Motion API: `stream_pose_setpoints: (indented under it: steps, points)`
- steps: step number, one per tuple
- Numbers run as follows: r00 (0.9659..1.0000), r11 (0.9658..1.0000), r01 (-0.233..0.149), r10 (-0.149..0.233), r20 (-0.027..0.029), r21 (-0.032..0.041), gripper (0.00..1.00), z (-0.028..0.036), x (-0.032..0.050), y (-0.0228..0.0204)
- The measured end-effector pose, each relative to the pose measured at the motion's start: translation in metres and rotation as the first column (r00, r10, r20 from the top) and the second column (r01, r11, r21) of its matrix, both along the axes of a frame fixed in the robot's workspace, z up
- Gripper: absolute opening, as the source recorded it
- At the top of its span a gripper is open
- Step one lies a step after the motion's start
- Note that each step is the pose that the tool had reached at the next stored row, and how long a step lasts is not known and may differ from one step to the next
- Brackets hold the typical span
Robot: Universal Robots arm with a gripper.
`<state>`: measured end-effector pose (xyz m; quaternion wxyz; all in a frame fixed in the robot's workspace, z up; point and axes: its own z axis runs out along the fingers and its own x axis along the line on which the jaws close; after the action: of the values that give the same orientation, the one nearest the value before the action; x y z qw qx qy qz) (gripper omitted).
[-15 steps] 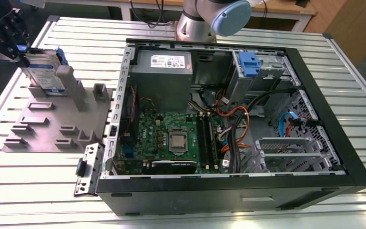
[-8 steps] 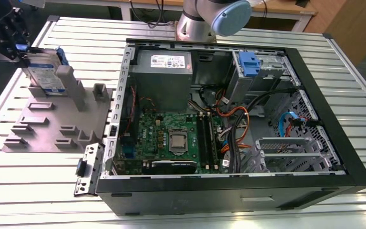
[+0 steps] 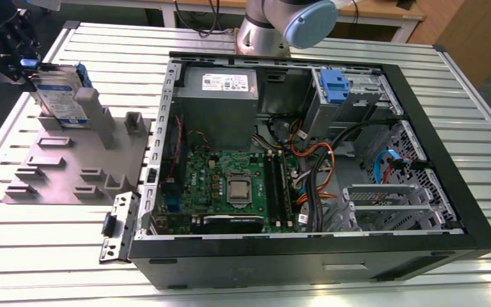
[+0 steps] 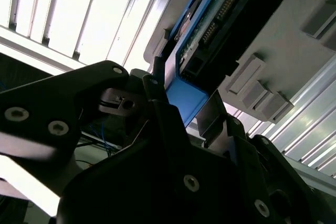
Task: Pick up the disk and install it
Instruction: 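Pick up the disk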
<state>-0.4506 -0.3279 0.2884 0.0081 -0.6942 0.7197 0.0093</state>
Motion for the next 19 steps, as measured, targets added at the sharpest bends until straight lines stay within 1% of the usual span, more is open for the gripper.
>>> stream_pose_setpoints:
  steps: [3, 4, 5, 7, 8, 19]
  points:
    - [1.0000, 1.0000, 0.000, 0.000, 0.0000, 0.0000, 0.49, 0.0000, 0.0000, 0.0000]
    - [1.0000, 1.0000, 0.000, 0.000, 0.0000, 0.0000, 0.42, 0.0000, 0.0000, 0.0000]
    - [1.0000, 1.0000, 0.000, 0.000, 0.0000, 0.0000, 0.40, 0.0000, 0.0000, 0.0000]
    - [1.0000, 1.0000, 0.000, 0.000, -0.0001, -0.0001, 0.40, 0.0000, 0.0000, 0.0000]
    - [1.0000, 1.0000, 0.000, 0.000, 0.0000, -0.0001, 0.36, 0.0000, 0.0000, 0.0000]
    - [1.0000, 1.0000, 0.000, 0.000, 0.0000, 0.0000, 0.36, 0.0000, 0.0000, 0.0000]
